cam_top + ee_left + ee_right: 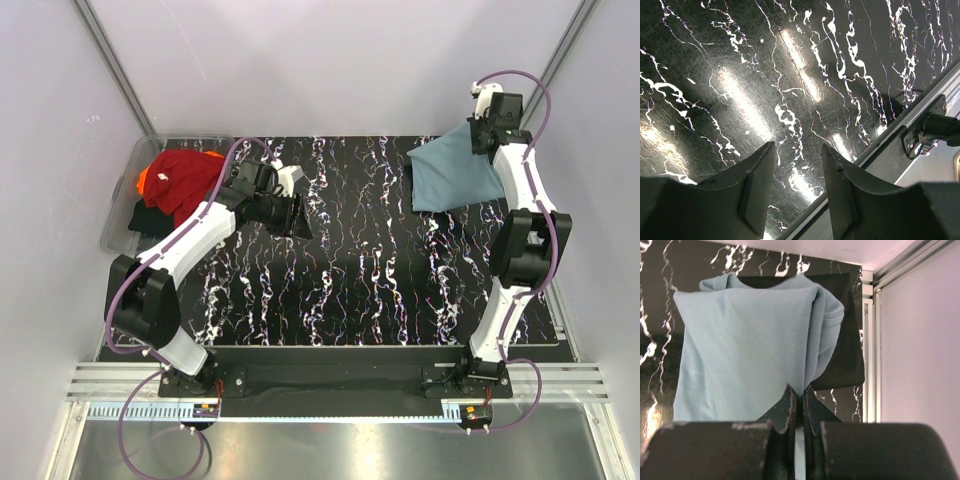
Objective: Fold and stack the t-shirts
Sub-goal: Neatly place the folded tshirt to the corner
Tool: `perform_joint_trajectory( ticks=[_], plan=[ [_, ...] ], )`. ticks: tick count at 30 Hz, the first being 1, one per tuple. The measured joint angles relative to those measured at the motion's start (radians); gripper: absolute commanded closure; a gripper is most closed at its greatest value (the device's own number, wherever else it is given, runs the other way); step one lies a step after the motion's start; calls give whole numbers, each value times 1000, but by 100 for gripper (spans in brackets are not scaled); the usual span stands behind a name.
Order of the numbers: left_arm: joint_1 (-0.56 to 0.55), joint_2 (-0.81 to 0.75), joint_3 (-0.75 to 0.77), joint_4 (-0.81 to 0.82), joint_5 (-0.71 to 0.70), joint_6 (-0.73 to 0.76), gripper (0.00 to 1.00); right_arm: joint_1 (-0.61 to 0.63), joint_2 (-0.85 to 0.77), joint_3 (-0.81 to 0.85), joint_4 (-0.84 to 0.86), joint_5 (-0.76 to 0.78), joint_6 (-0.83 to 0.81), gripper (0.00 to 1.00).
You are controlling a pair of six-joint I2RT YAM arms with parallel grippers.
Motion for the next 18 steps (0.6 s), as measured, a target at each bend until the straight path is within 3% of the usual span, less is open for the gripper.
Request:
perform_joint_trajectory(
  ticks=[18],
  plan=[
    [0, 0, 0, 0, 0, 0, 53, -77, 135, 149, 8, -77, 64, 100]
  ],
)
